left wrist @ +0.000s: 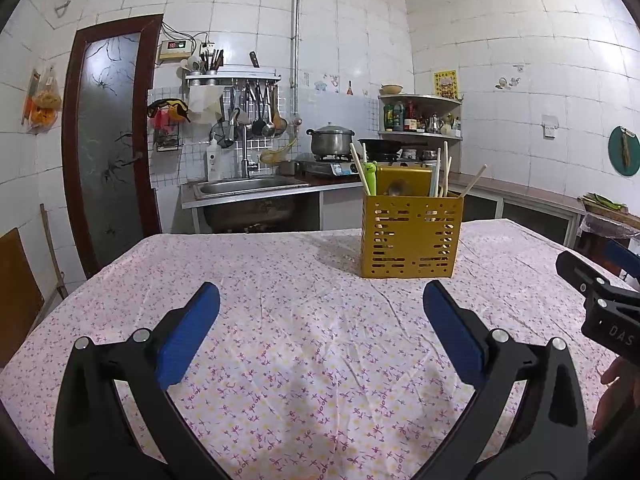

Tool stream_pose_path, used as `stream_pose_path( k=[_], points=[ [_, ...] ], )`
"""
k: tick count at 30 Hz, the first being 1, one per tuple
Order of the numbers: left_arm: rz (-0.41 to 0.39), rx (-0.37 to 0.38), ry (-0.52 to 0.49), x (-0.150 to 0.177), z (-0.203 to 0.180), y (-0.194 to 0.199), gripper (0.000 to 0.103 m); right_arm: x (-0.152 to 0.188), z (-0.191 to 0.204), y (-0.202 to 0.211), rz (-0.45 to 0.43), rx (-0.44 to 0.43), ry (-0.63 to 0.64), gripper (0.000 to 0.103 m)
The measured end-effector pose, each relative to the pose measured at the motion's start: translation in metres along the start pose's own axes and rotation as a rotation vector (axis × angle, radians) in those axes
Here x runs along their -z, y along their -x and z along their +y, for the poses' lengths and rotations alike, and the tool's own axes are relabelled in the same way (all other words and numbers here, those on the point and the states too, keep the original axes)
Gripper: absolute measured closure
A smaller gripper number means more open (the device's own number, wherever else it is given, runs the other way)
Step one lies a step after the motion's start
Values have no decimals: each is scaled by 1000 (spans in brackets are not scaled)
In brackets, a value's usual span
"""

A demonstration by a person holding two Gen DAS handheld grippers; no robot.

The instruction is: Organize utensils

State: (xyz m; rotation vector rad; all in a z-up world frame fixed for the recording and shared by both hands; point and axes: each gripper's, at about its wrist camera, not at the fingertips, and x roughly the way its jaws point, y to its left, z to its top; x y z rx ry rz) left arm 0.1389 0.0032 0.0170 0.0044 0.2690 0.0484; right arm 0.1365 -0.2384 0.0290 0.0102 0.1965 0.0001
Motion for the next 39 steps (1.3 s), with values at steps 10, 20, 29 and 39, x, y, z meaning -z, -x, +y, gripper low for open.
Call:
stream_pose_path(
  k=[10, 20, 29, 39],
  points=[
    [3, 1, -13, 0, -3, -1, 5, -1, 0, 1, -1, -4, -3, 4],
    [4, 13, -21, 1, -4, 0, 5, -1, 2, 2, -8, -2, 9, 4],
    [6, 15, -14, 1, -3, 1, 5, 0, 3, 3, -11, 1, 13, 4],
    [-1, 9, -11, -1, -5, 3, 5, -2, 5, 6, -18, 6, 16, 4]
  ],
)
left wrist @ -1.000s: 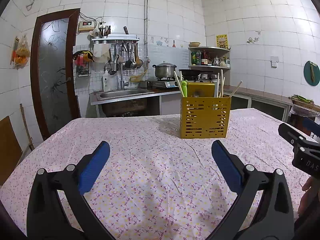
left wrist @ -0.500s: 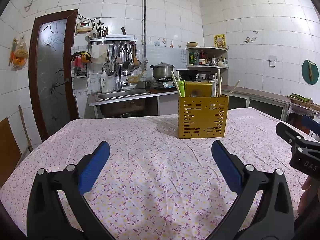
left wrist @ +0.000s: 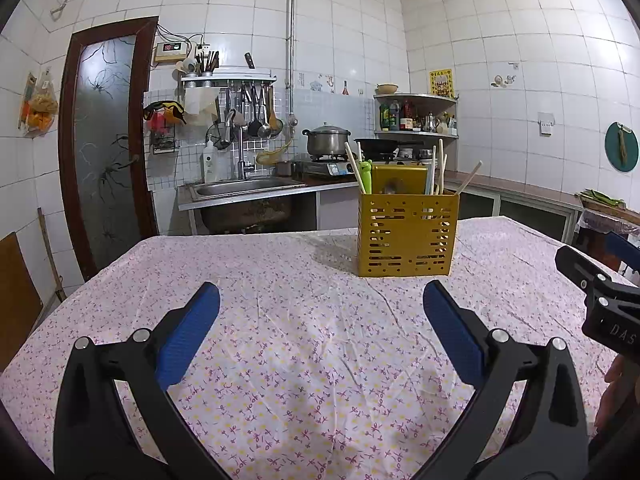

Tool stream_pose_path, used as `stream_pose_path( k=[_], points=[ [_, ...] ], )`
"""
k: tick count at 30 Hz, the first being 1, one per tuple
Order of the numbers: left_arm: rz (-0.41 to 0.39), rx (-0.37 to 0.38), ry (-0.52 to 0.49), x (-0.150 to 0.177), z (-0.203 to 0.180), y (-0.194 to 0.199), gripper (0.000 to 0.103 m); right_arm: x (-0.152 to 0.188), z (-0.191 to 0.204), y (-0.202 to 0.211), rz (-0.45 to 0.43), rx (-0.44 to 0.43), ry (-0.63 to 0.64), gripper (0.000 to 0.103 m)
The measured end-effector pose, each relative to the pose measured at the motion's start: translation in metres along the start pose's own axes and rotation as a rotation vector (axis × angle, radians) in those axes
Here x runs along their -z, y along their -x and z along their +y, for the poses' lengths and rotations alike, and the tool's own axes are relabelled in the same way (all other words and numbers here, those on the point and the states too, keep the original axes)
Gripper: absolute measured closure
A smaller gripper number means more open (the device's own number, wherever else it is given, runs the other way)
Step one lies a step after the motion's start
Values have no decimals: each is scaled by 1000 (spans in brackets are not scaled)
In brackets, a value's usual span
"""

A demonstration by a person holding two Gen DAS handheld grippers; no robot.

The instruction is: Organize utensils

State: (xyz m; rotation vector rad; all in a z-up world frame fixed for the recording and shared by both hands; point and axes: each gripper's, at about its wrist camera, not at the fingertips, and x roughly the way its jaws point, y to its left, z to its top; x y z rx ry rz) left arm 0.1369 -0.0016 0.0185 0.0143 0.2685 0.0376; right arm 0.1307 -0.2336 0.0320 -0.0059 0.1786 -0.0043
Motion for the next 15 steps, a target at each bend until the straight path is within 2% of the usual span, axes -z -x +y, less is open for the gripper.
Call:
stream_pose_path(
  k=[15],
  points=[
    [5, 0, 8, 0, 0, -3, 5, -1, -1, 0, -1, 4, 1, 4]
  ],
)
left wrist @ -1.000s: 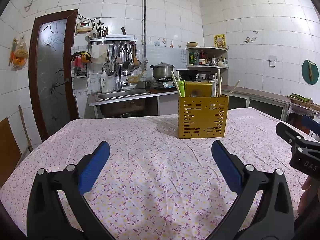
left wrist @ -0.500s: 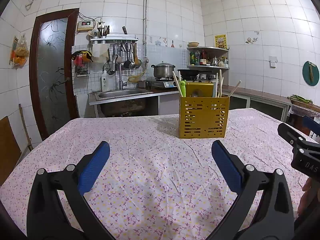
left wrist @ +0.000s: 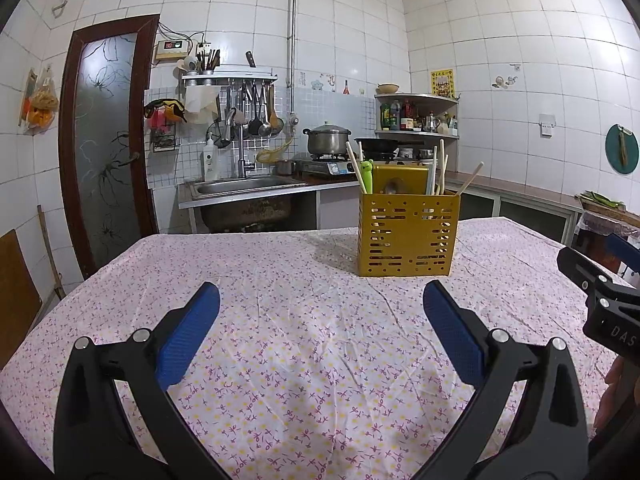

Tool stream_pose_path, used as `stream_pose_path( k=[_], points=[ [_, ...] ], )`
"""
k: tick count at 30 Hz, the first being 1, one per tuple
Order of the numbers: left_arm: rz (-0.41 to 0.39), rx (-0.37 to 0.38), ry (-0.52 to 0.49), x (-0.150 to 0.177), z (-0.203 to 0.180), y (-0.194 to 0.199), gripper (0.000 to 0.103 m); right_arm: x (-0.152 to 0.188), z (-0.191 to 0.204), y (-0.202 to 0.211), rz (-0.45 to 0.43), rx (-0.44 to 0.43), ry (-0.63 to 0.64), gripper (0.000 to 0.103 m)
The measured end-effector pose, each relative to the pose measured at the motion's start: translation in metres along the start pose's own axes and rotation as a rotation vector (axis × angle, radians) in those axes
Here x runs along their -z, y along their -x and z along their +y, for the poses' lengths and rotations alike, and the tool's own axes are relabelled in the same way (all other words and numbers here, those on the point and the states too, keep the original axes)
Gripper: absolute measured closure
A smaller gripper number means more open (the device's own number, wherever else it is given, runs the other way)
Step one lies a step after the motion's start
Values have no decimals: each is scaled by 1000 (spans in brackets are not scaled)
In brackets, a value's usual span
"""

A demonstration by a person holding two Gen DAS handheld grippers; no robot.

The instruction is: Organize utensils

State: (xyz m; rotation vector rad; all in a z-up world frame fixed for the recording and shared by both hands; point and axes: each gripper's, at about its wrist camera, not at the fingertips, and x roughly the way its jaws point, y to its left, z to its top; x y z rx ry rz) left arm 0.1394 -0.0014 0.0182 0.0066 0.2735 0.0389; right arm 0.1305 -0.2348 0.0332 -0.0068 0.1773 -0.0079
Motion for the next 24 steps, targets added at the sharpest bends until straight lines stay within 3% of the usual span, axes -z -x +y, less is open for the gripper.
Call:
stream_pose_path(
  k=[24],
  points=[
    [1, 0, 0, 1, 1, -1, 5, -1, 2, 0, -1, 6, 3, 4]
  ],
)
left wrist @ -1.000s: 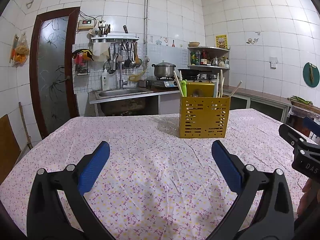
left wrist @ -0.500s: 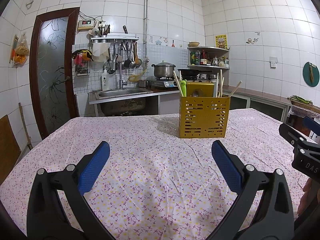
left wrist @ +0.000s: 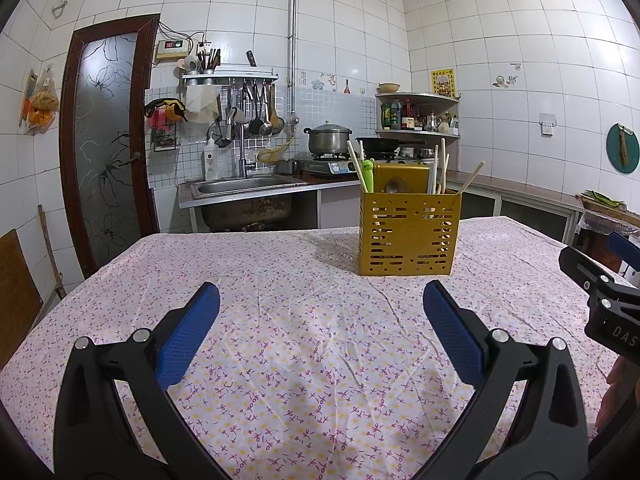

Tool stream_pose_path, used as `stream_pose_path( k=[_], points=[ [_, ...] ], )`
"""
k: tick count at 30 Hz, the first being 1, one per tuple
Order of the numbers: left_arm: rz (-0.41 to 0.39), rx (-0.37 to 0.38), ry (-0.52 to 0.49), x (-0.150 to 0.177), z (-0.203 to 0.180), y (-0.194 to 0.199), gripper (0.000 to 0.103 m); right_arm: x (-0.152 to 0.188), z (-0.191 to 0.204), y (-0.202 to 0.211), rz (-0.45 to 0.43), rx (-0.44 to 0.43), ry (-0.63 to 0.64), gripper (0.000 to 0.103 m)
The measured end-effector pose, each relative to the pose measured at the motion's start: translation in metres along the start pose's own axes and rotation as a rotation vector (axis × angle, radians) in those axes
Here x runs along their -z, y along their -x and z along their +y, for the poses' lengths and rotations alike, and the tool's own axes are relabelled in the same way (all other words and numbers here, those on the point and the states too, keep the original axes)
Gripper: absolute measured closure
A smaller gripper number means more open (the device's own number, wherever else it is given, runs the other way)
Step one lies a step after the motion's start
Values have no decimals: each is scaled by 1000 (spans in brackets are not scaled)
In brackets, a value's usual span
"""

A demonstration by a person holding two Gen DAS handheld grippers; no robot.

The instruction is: Organize utensils

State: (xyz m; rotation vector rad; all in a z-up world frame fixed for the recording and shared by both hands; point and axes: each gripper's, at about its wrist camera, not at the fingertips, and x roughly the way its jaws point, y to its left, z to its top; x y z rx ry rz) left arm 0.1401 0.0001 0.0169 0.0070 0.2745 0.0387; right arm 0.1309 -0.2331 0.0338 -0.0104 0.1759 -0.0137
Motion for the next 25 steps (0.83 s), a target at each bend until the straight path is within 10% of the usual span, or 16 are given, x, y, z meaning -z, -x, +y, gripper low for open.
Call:
stream_pose_path(
  k=[25],
  points=[
    [11, 5, 11, 2, 2, -2, 5, 0, 1, 1, 1, 0, 1, 4]
  ],
)
